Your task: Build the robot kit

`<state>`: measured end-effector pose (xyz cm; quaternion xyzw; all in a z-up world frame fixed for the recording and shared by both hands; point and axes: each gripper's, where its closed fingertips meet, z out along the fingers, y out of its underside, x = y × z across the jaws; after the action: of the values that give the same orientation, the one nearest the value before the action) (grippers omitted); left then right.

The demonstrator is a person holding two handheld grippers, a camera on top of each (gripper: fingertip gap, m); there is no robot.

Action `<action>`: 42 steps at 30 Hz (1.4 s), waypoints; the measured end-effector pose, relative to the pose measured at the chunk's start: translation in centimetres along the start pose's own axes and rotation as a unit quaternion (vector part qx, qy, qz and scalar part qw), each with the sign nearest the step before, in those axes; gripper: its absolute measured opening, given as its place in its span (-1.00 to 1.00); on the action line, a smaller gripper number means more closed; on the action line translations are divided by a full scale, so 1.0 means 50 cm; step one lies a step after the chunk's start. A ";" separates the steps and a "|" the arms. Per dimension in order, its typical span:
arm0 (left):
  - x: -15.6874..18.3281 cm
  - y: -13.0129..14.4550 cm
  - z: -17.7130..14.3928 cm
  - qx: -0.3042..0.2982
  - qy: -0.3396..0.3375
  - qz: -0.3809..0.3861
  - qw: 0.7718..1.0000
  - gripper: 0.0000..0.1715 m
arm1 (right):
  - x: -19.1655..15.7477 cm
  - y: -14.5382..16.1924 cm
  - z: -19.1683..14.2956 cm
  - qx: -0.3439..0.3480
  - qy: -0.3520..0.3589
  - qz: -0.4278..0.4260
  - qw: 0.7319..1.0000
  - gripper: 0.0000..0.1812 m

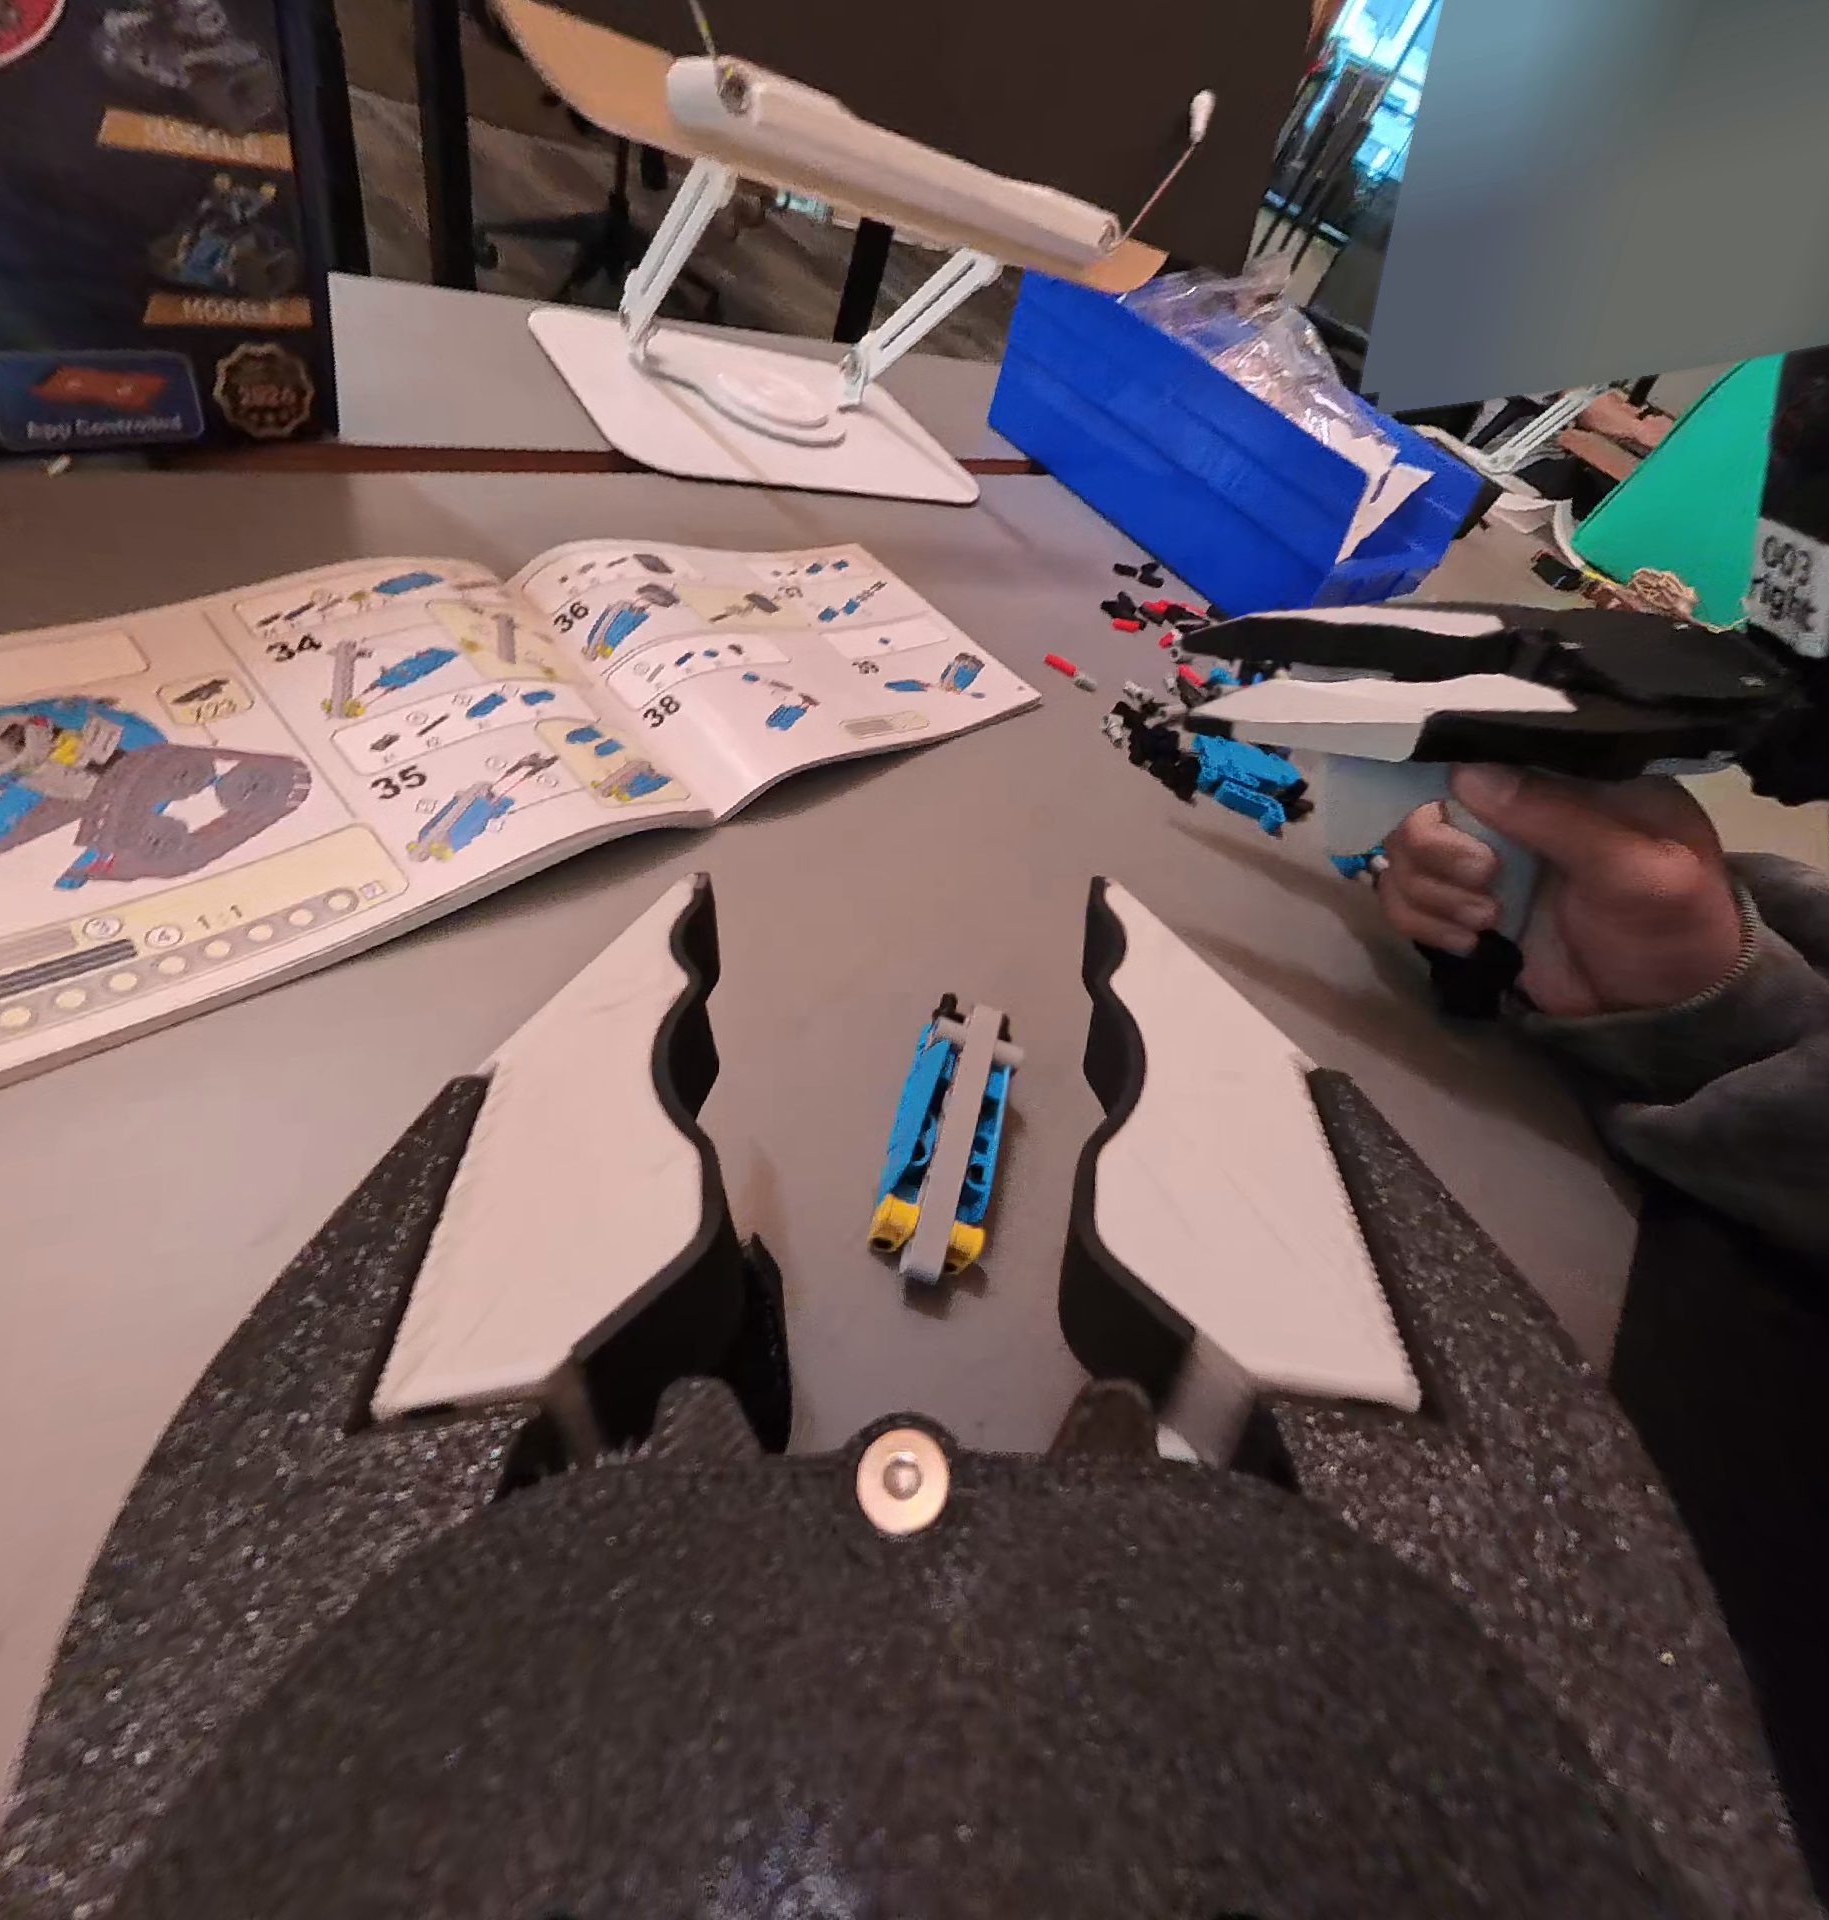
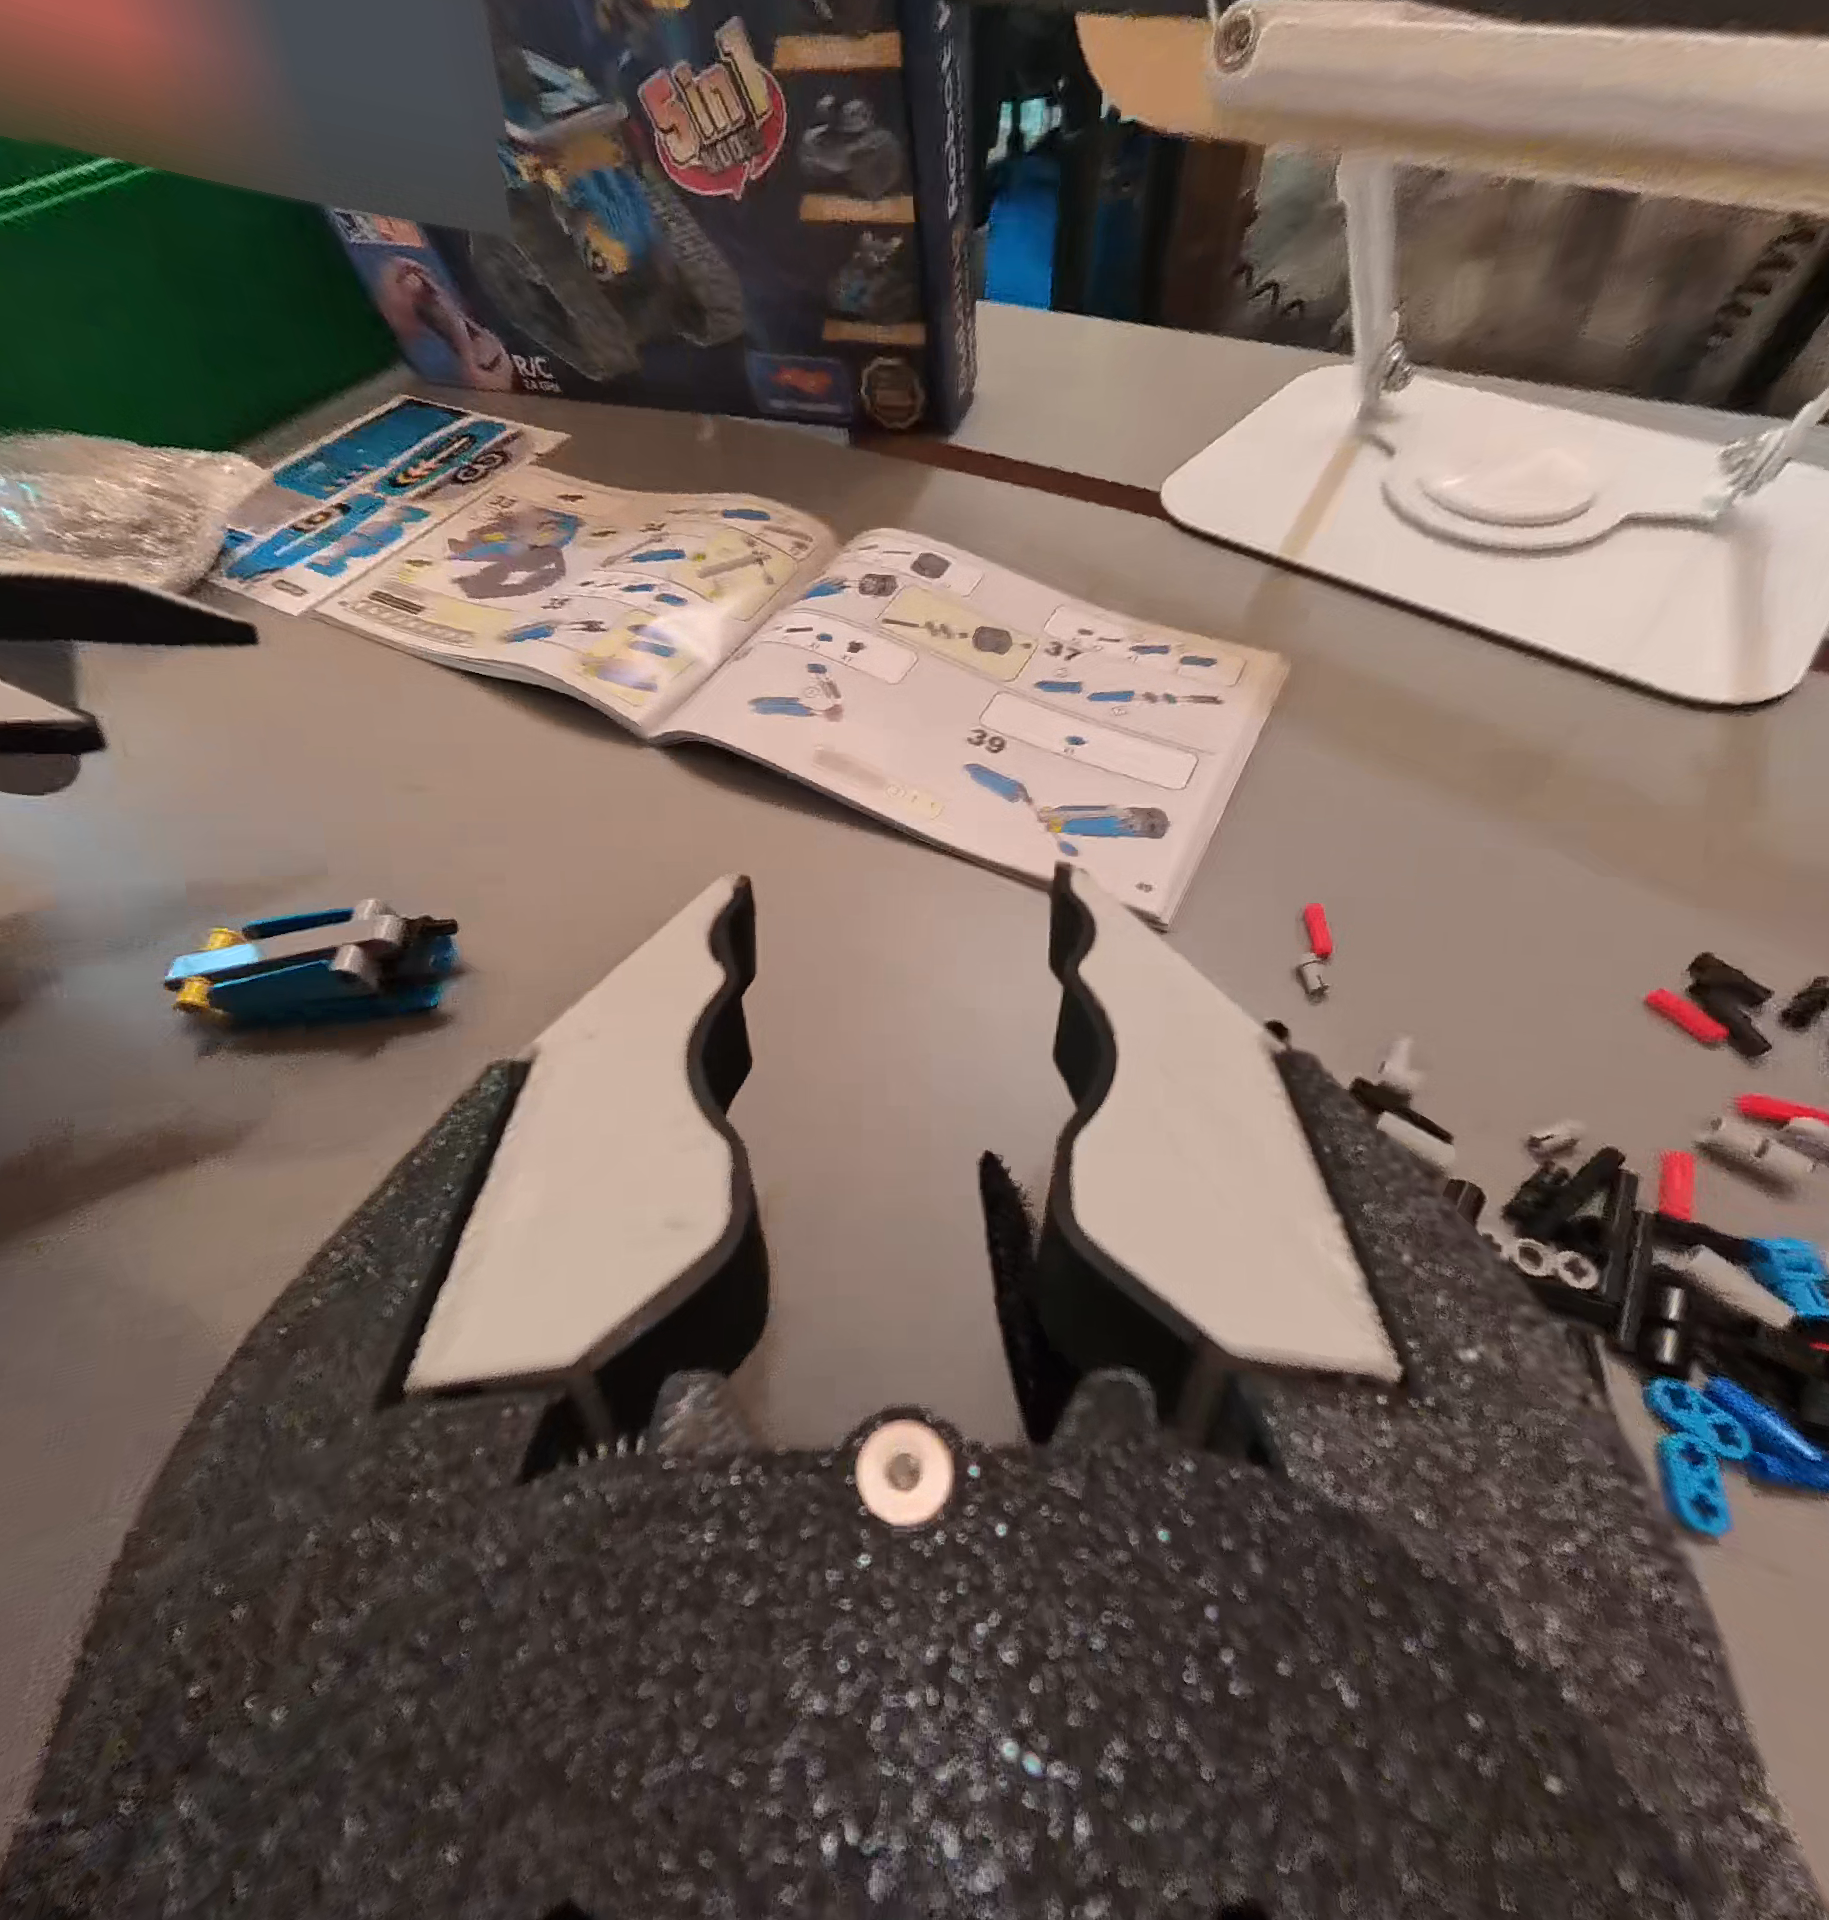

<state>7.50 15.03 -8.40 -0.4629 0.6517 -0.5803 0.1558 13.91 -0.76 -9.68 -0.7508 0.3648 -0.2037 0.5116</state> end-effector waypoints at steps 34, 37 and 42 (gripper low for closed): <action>-0.006 0.016 -0.017 -0.016 -0.094 0.138 0.986 -0.24 | 0.514 0.296 -0.522 -0.168 0.191 0.054 0.966 -0.70; -0.005 0.015 -0.017 -0.014 -0.092 0.135 0.987 -0.24 | 0.486 0.222 -0.553 -0.120 0.191 0.052 0.973 -0.70; -0.005 0.014 -0.014 -0.016 -0.090 0.133 0.987 -0.24 | 0.336 0.033 -0.529 -0.038 0.152 -0.032 0.987 -0.70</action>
<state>6.82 15.59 -8.94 -0.4252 0.6996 -0.5000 0.2824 6.31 -30.20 -1.88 -0.7411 0.4215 -0.3182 0.4145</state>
